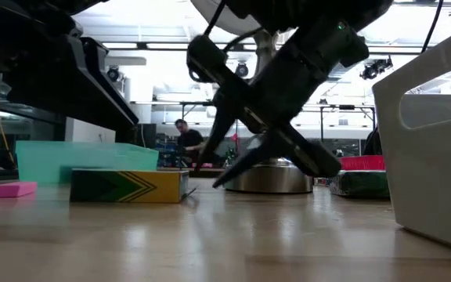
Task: Pick & Place School Supplies
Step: Put the yellow crayon box into the green bin
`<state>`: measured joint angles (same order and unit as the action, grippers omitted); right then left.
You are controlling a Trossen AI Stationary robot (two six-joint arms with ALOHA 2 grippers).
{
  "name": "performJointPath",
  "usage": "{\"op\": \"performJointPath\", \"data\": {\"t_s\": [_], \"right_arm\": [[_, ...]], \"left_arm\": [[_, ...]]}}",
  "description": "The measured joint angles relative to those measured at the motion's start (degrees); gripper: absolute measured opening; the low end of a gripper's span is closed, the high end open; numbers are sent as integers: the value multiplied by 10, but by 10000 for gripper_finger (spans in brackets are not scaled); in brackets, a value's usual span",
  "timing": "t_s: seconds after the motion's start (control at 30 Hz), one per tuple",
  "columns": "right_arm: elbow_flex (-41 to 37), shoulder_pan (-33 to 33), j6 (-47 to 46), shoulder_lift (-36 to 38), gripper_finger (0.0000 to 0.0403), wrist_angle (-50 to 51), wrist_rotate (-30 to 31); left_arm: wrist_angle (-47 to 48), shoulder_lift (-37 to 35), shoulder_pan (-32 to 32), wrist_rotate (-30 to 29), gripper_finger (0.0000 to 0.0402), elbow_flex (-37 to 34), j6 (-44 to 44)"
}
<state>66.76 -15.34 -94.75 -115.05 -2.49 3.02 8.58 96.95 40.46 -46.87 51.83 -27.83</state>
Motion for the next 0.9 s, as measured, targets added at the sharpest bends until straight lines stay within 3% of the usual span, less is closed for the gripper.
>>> {"op": "performJointPath", "data": {"t_s": [0.9], "right_arm": [[0,20,1,-27,94,-38,-14]], "left_arm": [[2,0,2,1,99,0,0]]}}
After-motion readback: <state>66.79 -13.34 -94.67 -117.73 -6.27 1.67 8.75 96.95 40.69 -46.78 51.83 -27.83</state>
